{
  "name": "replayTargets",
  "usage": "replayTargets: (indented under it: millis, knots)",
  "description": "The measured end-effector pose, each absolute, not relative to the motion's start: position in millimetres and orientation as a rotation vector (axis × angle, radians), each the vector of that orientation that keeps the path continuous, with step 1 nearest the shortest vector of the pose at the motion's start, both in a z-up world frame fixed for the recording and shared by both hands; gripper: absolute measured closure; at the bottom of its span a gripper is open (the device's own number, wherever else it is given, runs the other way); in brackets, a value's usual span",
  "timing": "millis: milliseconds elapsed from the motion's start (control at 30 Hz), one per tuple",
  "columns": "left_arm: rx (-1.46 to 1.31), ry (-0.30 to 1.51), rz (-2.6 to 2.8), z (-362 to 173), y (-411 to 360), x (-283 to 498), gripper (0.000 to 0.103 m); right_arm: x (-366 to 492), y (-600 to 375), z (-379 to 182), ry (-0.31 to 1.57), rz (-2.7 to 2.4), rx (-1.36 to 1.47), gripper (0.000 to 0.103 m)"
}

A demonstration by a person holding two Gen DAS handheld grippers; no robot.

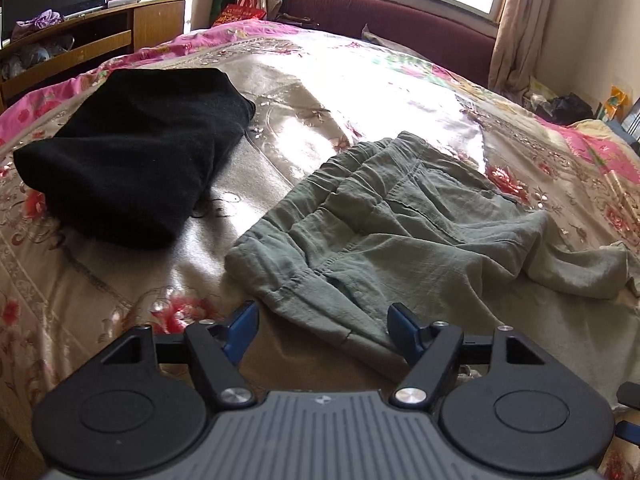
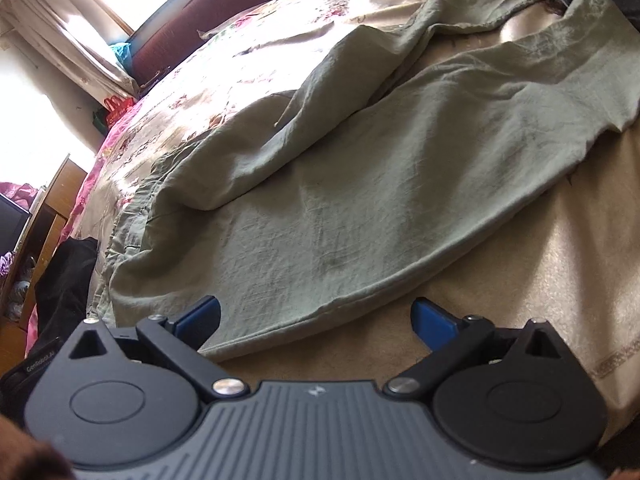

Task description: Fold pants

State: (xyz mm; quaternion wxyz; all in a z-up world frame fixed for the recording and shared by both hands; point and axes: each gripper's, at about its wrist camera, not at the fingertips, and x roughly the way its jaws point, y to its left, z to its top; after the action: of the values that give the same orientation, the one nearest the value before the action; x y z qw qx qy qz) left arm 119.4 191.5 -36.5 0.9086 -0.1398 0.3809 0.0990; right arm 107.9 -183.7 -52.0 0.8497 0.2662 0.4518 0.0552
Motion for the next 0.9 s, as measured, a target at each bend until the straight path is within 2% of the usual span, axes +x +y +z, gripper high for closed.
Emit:
replayTargets:
  millis: [33, 100, 133, 167, 200, 267, 300, 500, 633, 767, 900]
  knots:
    - [-0.257, 0.805, 0.216, -41.5, 187.6, 125.6, 0.030, 111.3, -182.5, -54.4, 0.960, 0.105, 0.557, 0.006]
    - [-0.217, 0.823, 0.249, -49.1, 185.3, 132.5, 0.044, 116.6, -183.4, -59.1, 0.976, 0.075, 0.558, 0.020]
    - [-0.232, 0.815, 0.249, -50.0, 187.2, 132.7, 0.047, 117.5, -185.4, -59.7, 0.970, 0.067, 0.551, 0.026]
    - [-0.262, 0.797, 0.244, -49.3, 190.4, 132.0, 0.057, 117.5, -187.0, -59.8, 0.965, 0.057, 0.539, 0.045]
    - [-0.302, 0.783, 0.227, -48.4, 194.7, 131.1, 0.067, 117.5, -189.8, -60.2, 0.965, 0.040, 0.535, 0.071]
    - [-0.332, 0.779, 0.205, -47.1, 198.5, 130.8, 0.074, 117.9, -201.3, -63.9, 0.983, 0.036, 0.588, 0.092]
    - [-0.317, 0.773, 0.206, -45.8, 197.9, 129.4, 0.074, 116.6, -207.3, -66.2, 0.987, 0.048, 0.630, 0.097]
    - [-0.271, 0.745, 0.217, -39.2, 203.7, 94.5, 0.078, 82.1, -198.7, -58.2, 0.985, 0.129, 0.595, 0.100]
    - [-0.232, 0.780, 0.288, -48.1, 217.1, 75.1, 0.076, 66.0, -177.5, -63.3, 1.007, 0.180, 0.510, 0.094]
    - [-0.230, 0.786, 0.305, -43.5, 220.7, 68.2, 0.071, 60.5, -194.2, -37.3, 0.960, 0.176, 0.486, 0.073]
    - [-0.119, 0.730, 0.349, -26.5, 200.1, 59.7, 0.067, 47.7, -268.0, -18.3, 0.828, -0.009, 0.497, 0.050]
